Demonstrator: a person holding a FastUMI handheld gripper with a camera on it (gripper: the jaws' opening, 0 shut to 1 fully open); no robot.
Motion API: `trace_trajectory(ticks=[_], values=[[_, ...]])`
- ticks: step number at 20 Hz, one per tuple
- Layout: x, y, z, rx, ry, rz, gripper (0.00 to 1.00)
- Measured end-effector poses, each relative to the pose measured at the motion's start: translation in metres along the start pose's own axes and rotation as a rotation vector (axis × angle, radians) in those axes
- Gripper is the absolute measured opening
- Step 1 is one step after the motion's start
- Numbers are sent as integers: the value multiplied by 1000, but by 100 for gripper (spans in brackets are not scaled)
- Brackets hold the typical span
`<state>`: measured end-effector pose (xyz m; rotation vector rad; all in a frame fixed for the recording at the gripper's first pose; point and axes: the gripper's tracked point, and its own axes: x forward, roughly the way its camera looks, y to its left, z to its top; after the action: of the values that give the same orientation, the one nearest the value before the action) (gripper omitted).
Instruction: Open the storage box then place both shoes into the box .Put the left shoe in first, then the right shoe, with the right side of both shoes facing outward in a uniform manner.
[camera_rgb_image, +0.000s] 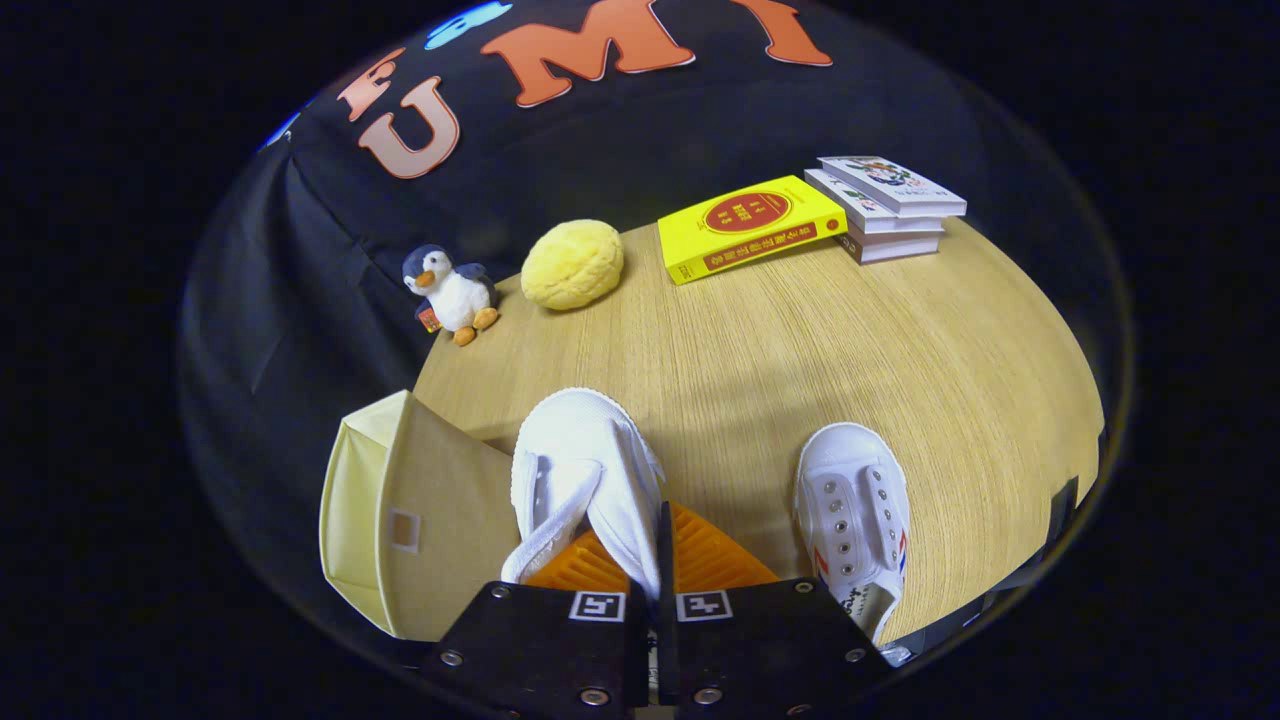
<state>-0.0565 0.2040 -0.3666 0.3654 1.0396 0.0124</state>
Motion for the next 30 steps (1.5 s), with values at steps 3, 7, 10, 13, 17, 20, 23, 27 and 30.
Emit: trace_trajectory(ticks=[3, 7, 10, 13, 17, 20, 23, 27, 30], values=[[-18, 40, 21, 12, -27, 26, 4], [-27, 102, 27, 18, -17, 56, 4], [-29, 152, 25, 8, 6, 93, 4], [-25, 195, 10, -28, 50, 121, 4], [-9, 235, -22, -71, 137, 119, 4], [8, 250, -46, -83, 197, 83, 4], [26, 255, -63, -81, 229, 32, 4], [56, 259, -80, -30, 267, -44, 4], [77, 262, -97, -25, 296, -71, 4]])
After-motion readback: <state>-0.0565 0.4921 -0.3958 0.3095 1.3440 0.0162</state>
